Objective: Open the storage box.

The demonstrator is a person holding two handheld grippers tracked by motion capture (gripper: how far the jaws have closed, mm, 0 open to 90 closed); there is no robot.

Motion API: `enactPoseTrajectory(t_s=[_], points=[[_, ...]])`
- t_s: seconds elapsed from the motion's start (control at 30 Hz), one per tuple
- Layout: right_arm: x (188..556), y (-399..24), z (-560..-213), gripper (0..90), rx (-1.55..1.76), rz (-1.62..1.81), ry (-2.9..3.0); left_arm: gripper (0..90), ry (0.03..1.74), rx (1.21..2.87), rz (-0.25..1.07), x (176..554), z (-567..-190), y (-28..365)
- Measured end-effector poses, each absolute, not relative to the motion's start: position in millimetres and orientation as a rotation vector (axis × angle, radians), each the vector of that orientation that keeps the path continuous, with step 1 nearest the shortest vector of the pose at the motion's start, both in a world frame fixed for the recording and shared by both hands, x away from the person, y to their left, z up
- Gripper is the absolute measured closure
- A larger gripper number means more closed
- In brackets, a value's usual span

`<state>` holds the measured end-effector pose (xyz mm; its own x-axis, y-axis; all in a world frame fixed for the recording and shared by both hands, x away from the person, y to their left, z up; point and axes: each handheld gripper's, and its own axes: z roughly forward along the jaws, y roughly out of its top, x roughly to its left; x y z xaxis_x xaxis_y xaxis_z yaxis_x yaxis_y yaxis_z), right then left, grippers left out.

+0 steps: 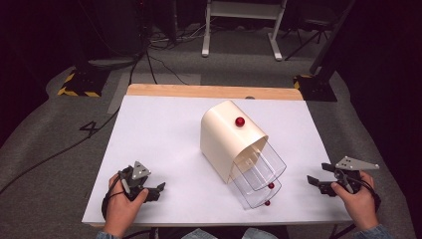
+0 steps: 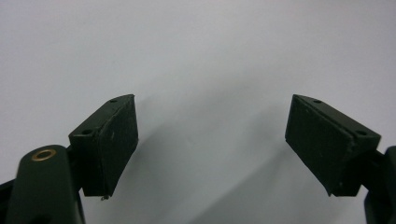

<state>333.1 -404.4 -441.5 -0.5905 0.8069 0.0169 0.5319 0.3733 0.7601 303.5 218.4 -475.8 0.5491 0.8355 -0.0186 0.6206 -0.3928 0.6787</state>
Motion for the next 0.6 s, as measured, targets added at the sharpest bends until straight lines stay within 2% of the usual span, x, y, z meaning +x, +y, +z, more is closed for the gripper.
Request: enactPoseTrajectory(t_s=[0.4,0.6], points=[[336,-411,-477,16.0,1.250,1.023,2.301,14.8,1.157,2.153,0.418,307,-481,227],[333,-408,-481,12.6,1.197,1.011,2.292,14.3,1.152,2.161,0.423,306,-482,226]])
